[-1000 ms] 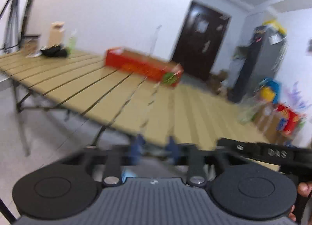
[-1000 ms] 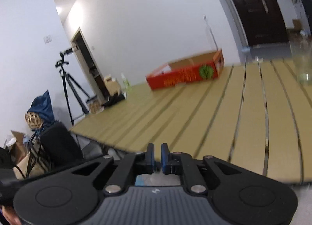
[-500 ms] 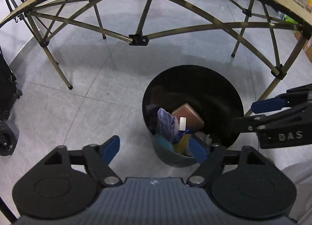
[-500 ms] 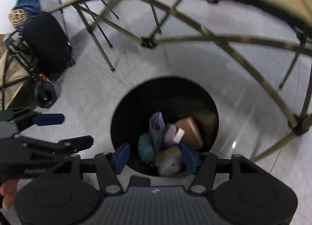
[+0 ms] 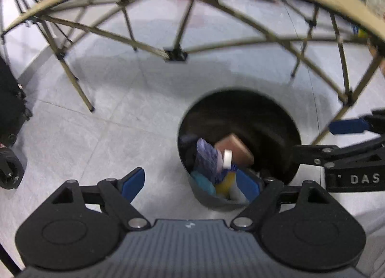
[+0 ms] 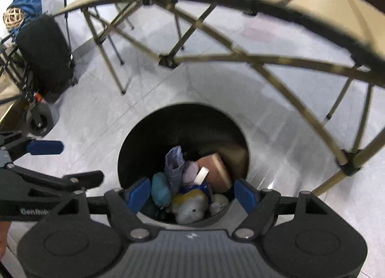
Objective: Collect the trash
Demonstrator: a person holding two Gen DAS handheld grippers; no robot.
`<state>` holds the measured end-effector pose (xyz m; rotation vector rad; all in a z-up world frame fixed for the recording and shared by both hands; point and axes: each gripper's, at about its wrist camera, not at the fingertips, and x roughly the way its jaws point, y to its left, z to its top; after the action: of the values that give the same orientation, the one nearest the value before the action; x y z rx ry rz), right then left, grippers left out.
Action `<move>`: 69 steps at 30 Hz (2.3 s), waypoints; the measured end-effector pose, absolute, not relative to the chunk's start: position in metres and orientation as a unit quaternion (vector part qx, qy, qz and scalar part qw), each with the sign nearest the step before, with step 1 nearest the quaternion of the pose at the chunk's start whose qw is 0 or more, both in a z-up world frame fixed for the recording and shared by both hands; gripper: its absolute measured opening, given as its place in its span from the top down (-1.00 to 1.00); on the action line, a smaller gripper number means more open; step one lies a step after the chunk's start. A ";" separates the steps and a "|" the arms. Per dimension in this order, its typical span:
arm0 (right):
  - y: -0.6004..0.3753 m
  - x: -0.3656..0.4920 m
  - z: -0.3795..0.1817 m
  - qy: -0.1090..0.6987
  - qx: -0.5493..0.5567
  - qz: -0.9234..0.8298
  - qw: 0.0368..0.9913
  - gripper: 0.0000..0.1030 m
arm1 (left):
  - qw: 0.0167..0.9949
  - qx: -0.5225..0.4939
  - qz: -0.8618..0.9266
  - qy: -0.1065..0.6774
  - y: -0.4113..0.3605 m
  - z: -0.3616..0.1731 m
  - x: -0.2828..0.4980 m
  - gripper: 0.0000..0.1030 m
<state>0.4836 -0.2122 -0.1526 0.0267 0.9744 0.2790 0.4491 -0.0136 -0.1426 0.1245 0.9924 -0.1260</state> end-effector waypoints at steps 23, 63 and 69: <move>-0.246 0.150 0.023 0.157 0.022 0.110 0.981 -0.93 | 0.980 -0.014 -0.025 0.195 -0.009 0.046 0.129 -1.00; -0.221 0.045 0.015 0.145 0.013 0.116 0.983 -1.00 | 0.985 0.009 -0.021 0.171 -0.003 0.039 0.030 -1.00; -0.221 0.046 0.015 0.145 0.014 0.118 0.982 -1.00 | 0.985 0.009 -0.021 0.171 -0.003 0.039 0.030 -1.00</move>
<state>0.0462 -0.2209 0.0154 0.0280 0.2922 0.2380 0.0299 -0.0032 0.0392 0.0176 0.3427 -0.0418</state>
